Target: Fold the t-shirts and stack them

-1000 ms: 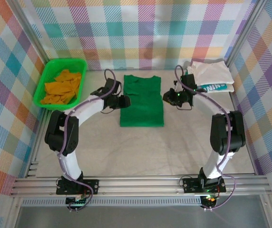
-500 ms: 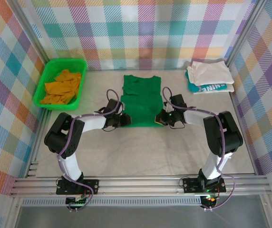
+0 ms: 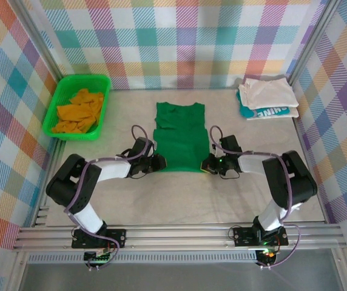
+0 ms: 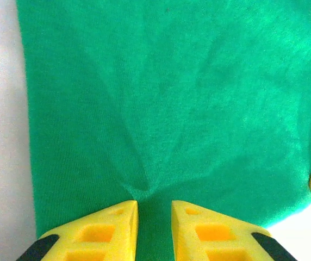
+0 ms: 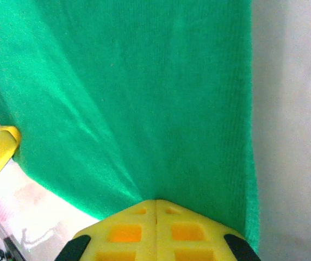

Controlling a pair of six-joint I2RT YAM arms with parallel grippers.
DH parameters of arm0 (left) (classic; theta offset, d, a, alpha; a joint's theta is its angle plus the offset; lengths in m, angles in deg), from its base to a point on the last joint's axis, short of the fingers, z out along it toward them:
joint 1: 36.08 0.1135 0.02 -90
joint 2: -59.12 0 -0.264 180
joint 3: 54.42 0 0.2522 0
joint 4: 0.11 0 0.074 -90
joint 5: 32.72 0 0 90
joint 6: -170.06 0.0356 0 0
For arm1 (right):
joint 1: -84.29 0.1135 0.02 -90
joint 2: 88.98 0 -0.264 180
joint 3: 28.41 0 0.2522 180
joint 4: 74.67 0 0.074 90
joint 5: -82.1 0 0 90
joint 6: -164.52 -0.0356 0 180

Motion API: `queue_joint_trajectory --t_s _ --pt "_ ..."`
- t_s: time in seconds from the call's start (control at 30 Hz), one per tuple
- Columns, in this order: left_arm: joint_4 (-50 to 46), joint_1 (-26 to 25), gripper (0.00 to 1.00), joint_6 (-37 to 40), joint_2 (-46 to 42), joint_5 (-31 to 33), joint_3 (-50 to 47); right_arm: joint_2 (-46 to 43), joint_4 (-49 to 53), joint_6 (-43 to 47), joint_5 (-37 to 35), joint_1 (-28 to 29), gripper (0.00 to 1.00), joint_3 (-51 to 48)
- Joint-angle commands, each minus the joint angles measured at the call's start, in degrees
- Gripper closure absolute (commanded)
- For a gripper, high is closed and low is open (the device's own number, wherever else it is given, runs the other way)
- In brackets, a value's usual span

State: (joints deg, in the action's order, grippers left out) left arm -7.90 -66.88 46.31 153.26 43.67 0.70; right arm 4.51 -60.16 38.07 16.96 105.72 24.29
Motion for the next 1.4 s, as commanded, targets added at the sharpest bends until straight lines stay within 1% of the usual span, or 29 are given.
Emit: queue_joint_trajectory --t_s 0.0,0.1,0.13,0.17,0.2,0.23,0.3,0.37,0.43,0.47,0.57,0.67,0.87,1.1,1.27,1.33,1.37 --pt "-10.1 -0.7 0.72 -1.8 -5.0 3.6 -0.8 -5.0 9.2 -0.3 -2.1 0.2 1.00 -0.2" --pt "-17.7 -0.1 0.61 -1.8 -9.9 8.8 3.7 -9.0 15.0 1.0 -3.3 0.2 0.96 4.4" --pt "-19.4 0.4 0.60 -2.1 -11.1 9.4 5.3 -10.0 16.5 1.1 -4.1 0.1 0.93 5.9" --pt "-20.8 1.0 0.56 -2.3 -12.2 9.2 6.5 -10.4 18.3 1.2 -4.9 0.0 0.89 7.6" --pt "-21.4 1.7 0.51 -2.8 -12.9 8.4 7.3 -10.4 19.9 1.2 -4.9 -0.5 0.85 8.6" --pt "-21.4 2.8 0.48 -3.6 -13.5 6.6 7.4 -10.2 20.5 1.2 -4.1 -1.1 0.77 9.3" --pt "-20.6 5.3 0.48 -5.2 -14.2 2.2 5.9 -9.9 20.6 0.8 -3.0 -1.9 0.68 9.3" --pt "-18.4 7.5 0.47 -6.0 -14.3 -1.8 3.4 -9.5 20.4 -0.1 -3.0 -2.5 0.58 8.6" --pt "-17.7 8.4 0.47 -5.6 -13.4 -4.6 2.5 -9.1 18.9 -1.3 -2.1 -2.9 0.51 7.3" --pt "-17.5 8.4 0.46 -5.1 -12.5 -6.0 2.5 -8.5 18.1 -1.9 -1.7 -2.9 0.49 6.9" --pt "-16.5 8.4 0.47 -5.2 -9.7 -9.1 2.7 -6.4 17.3 -2.9 0.4 -3.3 0.49 6.6" --pt "-16.7 8.0 0.46 -5.3 -8.3 -10.1 3.1 -5.1 15.8 -3.4 1.0 -3.3 0.49 6.3" --pt "-21.4 4.9 0.45 -5.7 -5.9 -6.7 4.9 -3.9 15.3 -3.1 1.1 -3.3 0.49 7.6" --pt "-21.3 3.3 0.45 -5.8 -2.9 -5.5 5.4 -3.7 15.0 -2.3 0.8 -3.3 0.49 7.9" --pt "-20.0 2.9 0.45 -5.4 -1.7 -5.9 6.5 -3.3 14.8 -1.9 1.0 -3.3 0.48 7.9" --pt "-20.1 2.8 0.46 -5.4 -1.4 -5.4 6.9 -3.4 14.6 -1.8 1.0 -3.4 0.48 7.7" --pt "-20.1 2.8 0.48 -5.1 -1.3 -5.1 7.0 -3.4 14.4 -1.8 1.0 -3.4 0.48 7.7"
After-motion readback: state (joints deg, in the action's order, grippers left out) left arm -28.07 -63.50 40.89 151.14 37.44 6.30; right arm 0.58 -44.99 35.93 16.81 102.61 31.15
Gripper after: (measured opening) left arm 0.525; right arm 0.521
